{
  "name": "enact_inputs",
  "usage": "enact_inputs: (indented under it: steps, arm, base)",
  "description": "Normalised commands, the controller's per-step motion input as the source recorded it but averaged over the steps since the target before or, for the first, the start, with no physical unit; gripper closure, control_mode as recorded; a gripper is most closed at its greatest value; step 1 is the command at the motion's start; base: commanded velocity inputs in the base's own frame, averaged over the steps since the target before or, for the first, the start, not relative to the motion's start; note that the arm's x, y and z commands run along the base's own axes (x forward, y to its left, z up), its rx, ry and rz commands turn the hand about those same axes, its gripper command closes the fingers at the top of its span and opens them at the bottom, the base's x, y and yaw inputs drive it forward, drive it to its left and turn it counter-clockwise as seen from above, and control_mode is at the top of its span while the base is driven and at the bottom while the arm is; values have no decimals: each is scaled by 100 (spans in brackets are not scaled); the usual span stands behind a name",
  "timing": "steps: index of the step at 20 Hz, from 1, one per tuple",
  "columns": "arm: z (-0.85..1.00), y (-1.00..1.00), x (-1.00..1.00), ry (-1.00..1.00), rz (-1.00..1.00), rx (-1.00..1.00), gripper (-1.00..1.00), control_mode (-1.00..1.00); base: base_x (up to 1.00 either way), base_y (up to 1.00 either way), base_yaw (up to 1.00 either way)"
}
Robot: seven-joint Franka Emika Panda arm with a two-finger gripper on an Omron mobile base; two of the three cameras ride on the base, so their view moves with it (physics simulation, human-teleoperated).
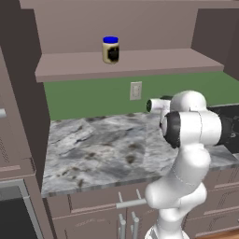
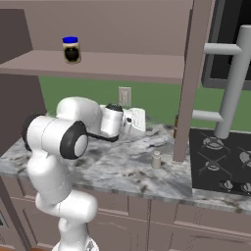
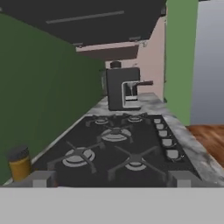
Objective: Collect the turmeric, mayonnaise, and shaker from the cabinet and place them next to the stove.
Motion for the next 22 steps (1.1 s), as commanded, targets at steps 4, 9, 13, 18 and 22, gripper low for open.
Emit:
enact_inputs:
  steps: [4,9,13,18,22]
  arm:
    - [11,21,-100,-9,0,1,-100,-100]
    - [21,25,-100,-7,0,0,-100,-100]
    - [26,32,-100,-10,2,0,-100,-100]
    - [41,47,-93,-5,6,-2,-100,-100]
    - [57,48,-85,-4,7,-1,-100,-100]
  base:
    - [0,0,0]
    - [0,0,0]
    - [0,0,0]
    - [0,0,0]
    - [0,0,0]
